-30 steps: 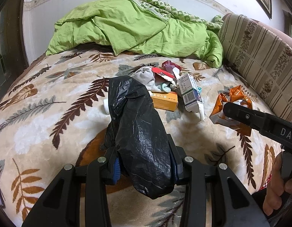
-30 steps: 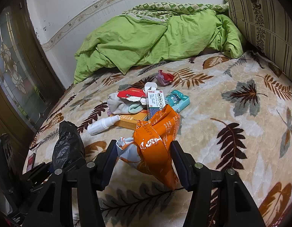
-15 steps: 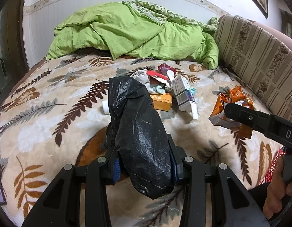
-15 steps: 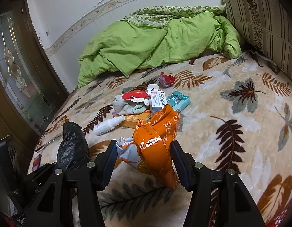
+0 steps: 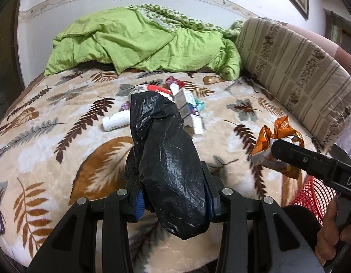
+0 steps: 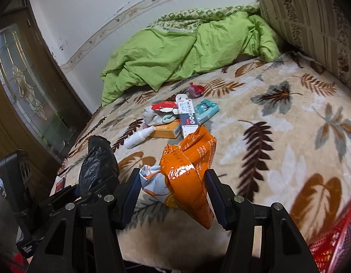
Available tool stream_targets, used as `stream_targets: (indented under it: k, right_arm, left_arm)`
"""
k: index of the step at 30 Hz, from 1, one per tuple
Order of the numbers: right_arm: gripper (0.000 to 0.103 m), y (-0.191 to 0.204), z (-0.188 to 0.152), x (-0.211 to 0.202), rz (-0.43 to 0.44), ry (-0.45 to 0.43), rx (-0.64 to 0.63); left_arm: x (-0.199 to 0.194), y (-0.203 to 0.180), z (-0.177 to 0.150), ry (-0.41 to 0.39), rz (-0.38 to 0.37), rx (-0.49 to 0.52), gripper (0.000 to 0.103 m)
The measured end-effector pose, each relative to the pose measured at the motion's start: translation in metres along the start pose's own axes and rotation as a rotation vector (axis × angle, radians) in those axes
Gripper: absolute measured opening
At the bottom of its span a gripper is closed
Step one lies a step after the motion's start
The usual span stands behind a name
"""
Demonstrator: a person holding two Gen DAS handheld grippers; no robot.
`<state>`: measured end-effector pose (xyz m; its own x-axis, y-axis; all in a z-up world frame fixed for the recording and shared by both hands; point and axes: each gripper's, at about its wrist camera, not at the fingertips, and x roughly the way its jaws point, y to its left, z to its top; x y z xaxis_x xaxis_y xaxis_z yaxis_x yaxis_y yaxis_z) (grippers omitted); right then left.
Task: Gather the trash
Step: 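Lift the orange wrapper with the right tool while the left tool holds the bag, then carry the bag and wrapper to the red basket and release both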
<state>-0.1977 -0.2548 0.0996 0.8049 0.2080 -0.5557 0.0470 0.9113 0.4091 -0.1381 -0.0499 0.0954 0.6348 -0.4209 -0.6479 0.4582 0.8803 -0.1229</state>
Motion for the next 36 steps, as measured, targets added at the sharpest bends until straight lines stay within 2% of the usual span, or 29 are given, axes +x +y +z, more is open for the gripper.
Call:
stream_targets:
  k: [11,16,22,26,31,36]
  right_arm:
    - [0.061,-0.015,0.003,-0.070,0.011,-0.077,0.066]
    - [0.061,-0.007,0.008,-0.106,0.028,-0.139,0.054]
    - [0.061,-0.002,0.006,-0.146,0.048,-0.189,0.040]
    - [0.061,-0.011,0.003,-0.169,0.006,-0.223,0.032]
    - [0.061,-0.035,-0.001,-0.184,-0.051,-0.234,0.057]
    - [0.061,-0.087,-0.012,-0.204,-0.145,-0.241,0.169]
  left_arm:
    - [-0.052,-0.042,0.005,-0.049,-0.056,0.075,0.040]
    - [-0.086,-0.059,0.011,-0.108,-0.062,0.102,0.040]
    - [-0.114,-0.079,0.020,-0.125,-0.103,0.127,0.040]
    - [-0.114,-0.091,0.024,-0.112,-0.149,0.133,0.040]
    - [-0.095,-0.116,0.025,-0.075,-0.211,0.167,0.040]
    - [-0.064,-0.155,0.026,0.002,-0.296,0.242,0.040]
